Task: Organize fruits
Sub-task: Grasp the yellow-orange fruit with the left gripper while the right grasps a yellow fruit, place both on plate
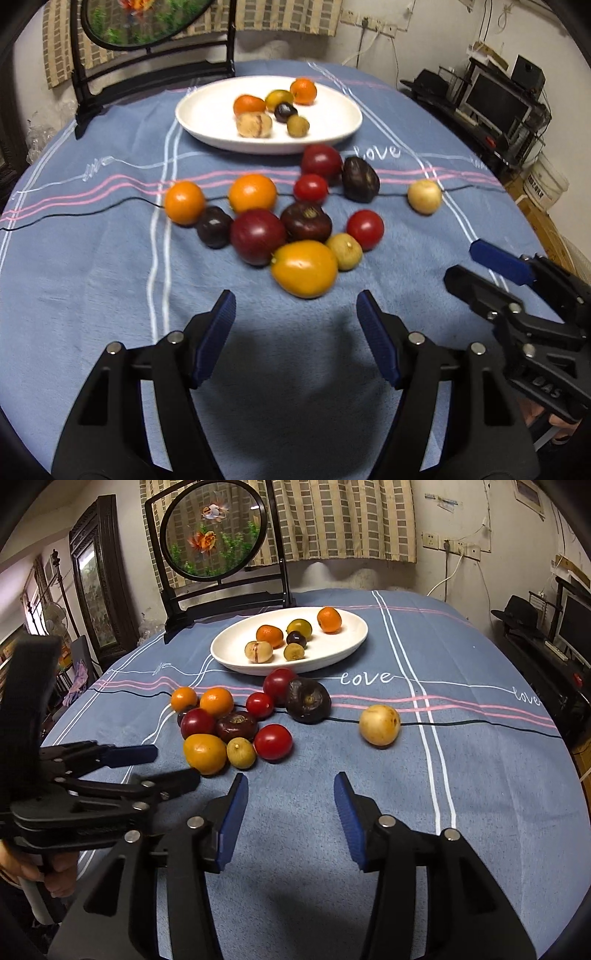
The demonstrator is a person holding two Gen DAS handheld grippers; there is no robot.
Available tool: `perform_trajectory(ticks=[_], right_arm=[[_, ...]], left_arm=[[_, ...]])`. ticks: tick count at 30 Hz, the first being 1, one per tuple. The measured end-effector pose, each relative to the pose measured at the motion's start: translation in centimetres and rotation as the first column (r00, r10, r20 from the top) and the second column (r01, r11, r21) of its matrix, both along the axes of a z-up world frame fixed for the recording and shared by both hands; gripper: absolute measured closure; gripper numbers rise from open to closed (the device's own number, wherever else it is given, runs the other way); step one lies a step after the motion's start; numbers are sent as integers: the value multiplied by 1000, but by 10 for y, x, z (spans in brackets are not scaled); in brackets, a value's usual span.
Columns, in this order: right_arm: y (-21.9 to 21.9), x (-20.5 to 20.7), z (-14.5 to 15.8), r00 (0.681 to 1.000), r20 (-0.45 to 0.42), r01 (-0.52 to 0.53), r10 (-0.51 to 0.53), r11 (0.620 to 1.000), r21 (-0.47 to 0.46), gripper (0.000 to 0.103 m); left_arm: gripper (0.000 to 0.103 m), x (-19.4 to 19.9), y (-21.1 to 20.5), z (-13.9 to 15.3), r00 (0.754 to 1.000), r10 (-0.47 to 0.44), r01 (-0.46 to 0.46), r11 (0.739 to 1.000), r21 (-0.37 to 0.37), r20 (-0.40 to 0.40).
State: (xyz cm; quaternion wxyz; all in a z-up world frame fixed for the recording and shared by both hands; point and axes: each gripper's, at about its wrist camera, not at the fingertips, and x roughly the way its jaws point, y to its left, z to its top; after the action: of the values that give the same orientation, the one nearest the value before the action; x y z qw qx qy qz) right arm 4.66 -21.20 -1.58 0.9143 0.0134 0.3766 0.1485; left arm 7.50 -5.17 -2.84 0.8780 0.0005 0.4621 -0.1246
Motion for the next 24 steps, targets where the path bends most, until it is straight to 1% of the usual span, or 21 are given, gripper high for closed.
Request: perform_trajectory(ticks=[1, 3, 7, 8, 9, 10, 13, 17, 21, 24], right_arm=[[-1, 0, -1, 1000, -1, 0, 0, 1000, 0, 53], [-4, 1, -3, 1000, -5, -1, 1, 1000, 5, 53], [-9, 1, -6, 1000, -13, 0, 0, 1000, 10, 53], [-10, 1, -7, 1000, -15, 1, -1, 1000, 10, 53], [-11, 2, -8, 1000, -18, 3, -3, 1000, 9, 53], [-11, 3, -8, 1000, -21, 5, -5, 1000, 8, 53], [-11, 4, -9, 1000, -30, -1, 1, 1000, 4, 53], [-2, 6, -11, 998, -50, -25, 25, 1000, -3, 53], [25, 12, -15, 991, -83, -103, 102, 995, -9, 53], [47, 17, -19, 984, -99, -150, 146, 988, -34, 53]], left_arm=[[36, 3, -1, -3, 1000, 2, -2, 1000, 1, -9], [44, 9, -5, -8, 1000, 2, -2, 1000, 0, -30], [46, 20, -10, -16, 999, -2, 3, 1000, 18, -49], [48, 23, -13, -17, 999, -2, 3, 1000, 29, -45], [55, 25, -13, -17, 999, -3, 4, 999, 35, -42], [60, 28, -14, -16, 999, -3, 5, 999, 45, -37], [60, 31, -12, -15, 999, -4, 5, 999, 34, -42], [60, 18, -1, -10, 1000, -3, 4, 999, 32, -26], [60, 3, 18, 2, 1000, 0, 0, 1000, 15, -1], [60, -5, 30, 6, 1000, 10, -10, 1000, 10, 16]])
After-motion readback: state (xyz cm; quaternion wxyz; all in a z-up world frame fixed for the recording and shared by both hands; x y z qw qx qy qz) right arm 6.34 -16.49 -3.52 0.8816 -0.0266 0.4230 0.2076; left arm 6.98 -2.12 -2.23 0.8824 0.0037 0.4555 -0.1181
